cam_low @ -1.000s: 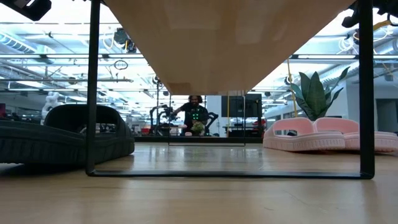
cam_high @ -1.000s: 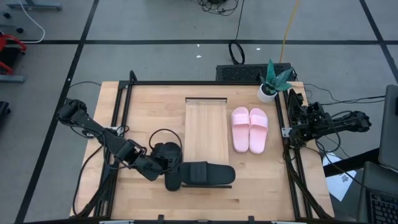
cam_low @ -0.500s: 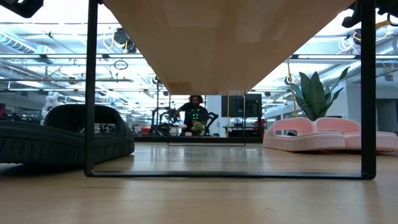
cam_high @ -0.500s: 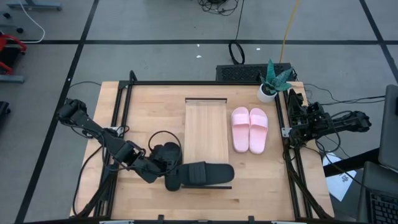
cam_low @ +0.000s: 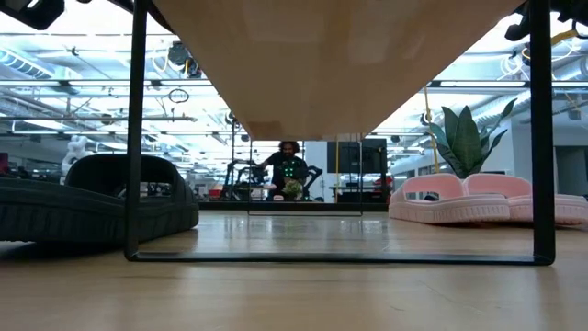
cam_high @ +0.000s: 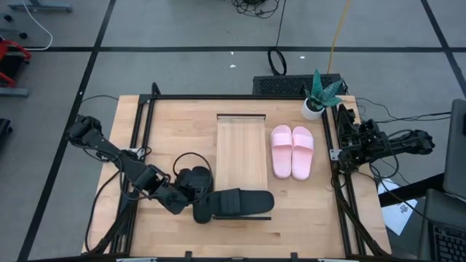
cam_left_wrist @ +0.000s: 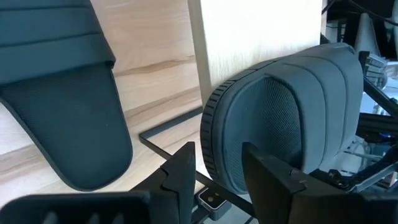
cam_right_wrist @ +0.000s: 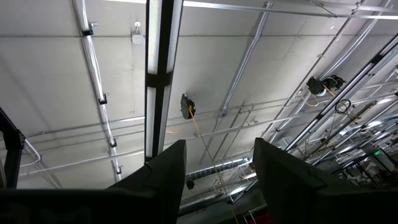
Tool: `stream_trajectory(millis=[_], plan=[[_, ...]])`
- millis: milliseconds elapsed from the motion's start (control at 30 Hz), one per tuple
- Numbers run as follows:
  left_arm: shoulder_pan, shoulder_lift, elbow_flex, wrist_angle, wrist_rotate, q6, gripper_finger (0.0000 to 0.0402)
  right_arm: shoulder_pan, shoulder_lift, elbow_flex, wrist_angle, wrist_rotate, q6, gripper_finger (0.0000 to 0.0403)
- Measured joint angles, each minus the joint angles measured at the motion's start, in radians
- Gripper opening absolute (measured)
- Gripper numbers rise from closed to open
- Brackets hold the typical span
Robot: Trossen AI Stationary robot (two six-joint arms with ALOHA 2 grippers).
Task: Pick and place slides into the shelf
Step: Put the black slides on the shelf
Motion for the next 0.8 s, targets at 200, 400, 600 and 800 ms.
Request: stream_trajectory(millis=[200, 400, 600, 800], plan=[[0.000, -0.035, 0.000, -0.055, -0.004, 0.001, 0.0127, 0.000, 0.000, 0.000, 0.000, 0.000, 0.000, 0.0178], [-0.016, -0.111, 0.000, -0.170, -0.020, -0.002, 0.0127, 0.000, 0.000, 0.000, 0.001, 0.000, 0.000, 0.0178], [-0.043, -0.119, 0.000, -0.349, 0.050, -0.023, 0.0127, 0.000, 0.000, 0.000, 0.000, 0.000, 0.000, 0.0178], [-0.042, -0.119, 0.000, -0.449, 0.059, 0.048, 0.0127, 0.000, 0.000, 0.000, 0.000, 0.000, -0.020, 0.0178]])
